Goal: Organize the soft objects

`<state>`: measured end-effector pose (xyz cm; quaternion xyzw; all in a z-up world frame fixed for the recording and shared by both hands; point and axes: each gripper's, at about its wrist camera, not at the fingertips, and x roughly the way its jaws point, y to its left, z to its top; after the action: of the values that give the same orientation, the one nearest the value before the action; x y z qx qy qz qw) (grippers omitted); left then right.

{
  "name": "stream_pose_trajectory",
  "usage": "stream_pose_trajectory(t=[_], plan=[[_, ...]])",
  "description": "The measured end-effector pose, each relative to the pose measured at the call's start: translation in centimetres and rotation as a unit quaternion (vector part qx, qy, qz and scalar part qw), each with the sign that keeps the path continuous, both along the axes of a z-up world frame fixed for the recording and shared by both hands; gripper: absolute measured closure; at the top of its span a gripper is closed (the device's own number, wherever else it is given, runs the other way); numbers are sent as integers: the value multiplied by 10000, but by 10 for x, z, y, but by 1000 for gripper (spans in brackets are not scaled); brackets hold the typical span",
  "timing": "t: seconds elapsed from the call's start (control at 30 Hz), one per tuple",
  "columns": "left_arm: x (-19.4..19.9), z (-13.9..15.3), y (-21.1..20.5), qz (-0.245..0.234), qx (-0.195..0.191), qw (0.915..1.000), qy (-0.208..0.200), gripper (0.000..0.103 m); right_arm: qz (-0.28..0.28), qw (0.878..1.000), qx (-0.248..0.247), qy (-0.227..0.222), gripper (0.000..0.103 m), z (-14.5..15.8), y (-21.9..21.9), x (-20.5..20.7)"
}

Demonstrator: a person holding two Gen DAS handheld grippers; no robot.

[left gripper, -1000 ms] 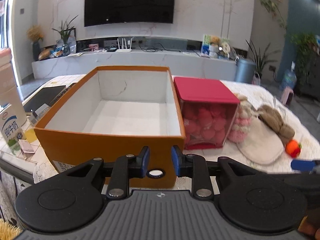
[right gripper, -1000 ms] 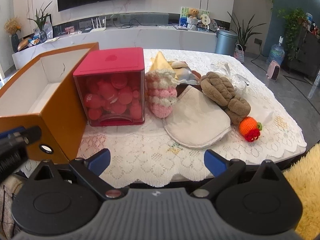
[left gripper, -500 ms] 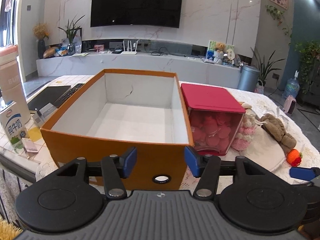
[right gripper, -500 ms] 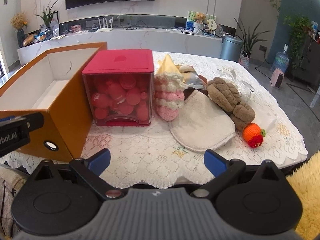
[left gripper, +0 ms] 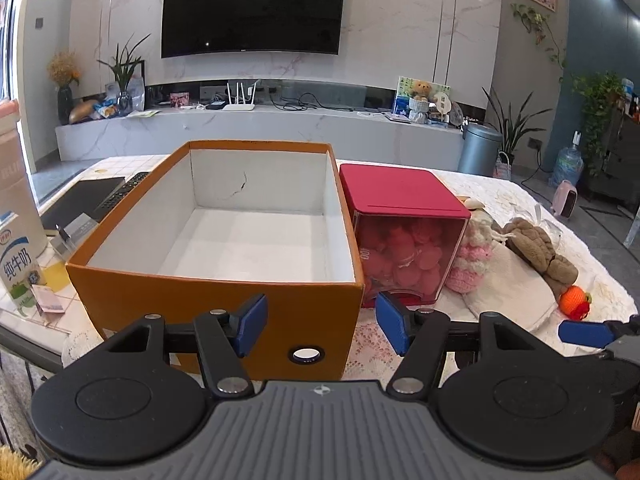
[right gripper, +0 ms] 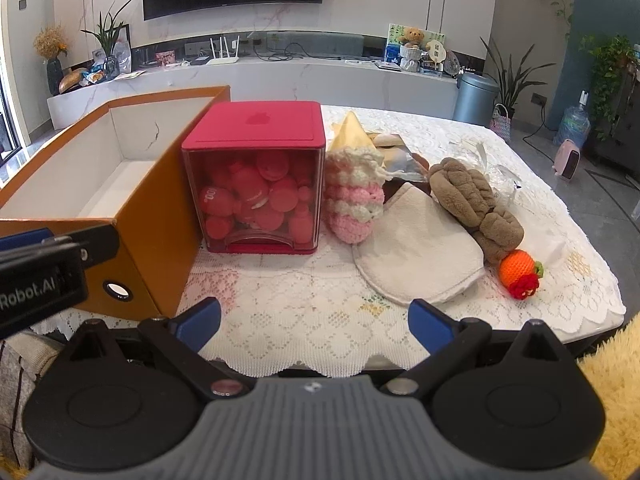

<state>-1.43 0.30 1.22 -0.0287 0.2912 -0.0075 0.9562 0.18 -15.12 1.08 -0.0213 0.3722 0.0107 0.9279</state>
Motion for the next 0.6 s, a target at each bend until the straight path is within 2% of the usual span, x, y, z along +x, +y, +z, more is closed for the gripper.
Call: stream_pose_trajectory(t=[0.4,0.6], plan=[[4,-3,2,131,-28,9998,164,30,84,9999,-77,16,5,0,3,-1],[5,-5,-1,44,-21,9997,230,30,146,9998,-138,13,5,-1,6,-2]])
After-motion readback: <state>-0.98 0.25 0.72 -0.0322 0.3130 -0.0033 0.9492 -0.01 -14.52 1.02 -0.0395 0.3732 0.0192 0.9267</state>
